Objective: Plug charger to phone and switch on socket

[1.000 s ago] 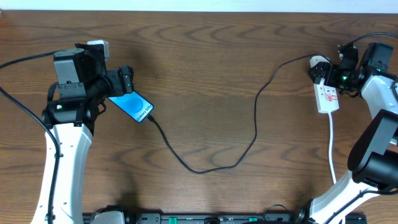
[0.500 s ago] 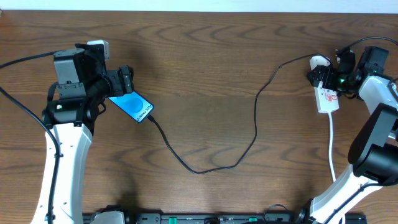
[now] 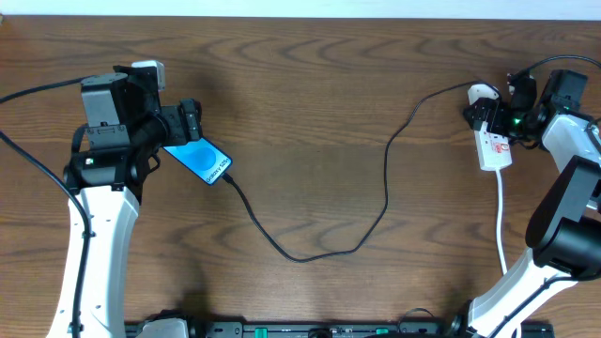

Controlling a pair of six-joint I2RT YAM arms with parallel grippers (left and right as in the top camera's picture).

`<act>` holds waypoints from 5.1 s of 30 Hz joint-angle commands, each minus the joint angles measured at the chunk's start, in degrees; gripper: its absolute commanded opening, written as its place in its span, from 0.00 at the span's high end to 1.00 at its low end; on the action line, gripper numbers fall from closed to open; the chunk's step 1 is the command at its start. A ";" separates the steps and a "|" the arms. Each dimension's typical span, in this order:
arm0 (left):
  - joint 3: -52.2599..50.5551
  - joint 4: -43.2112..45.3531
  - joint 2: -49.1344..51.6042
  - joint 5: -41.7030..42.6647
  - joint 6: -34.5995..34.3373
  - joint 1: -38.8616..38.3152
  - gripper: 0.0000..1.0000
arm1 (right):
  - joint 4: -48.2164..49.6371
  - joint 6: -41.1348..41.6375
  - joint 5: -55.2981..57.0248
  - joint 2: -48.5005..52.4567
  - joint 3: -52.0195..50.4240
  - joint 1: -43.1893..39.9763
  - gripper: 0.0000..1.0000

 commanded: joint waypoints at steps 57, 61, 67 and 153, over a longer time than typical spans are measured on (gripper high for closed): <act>-0.44 -0.20 -0.59 -0.76 0.79 -0.09 0.12 | -1.62 7.37 -7.26 1.16 -3.37 6.12 0.01; -0.44 -0.20 -0.61 -0.76 0.79 -0.09 0.12 | -1.68 8.09 -7.23 1.16 -3.37 6.82 0.01; -0.44 -0.20 -0.59 -0.76 0.79 -0.09 0.12 | -2.60 8.83 -7.61 1.16 -3.37 7.02 0.01; -0.44 -0.20 -0.61 -0.76 0.79 -0.09 0.12 | -13.03 19.76 24.13 -23.93 -3.34 7.32 0.01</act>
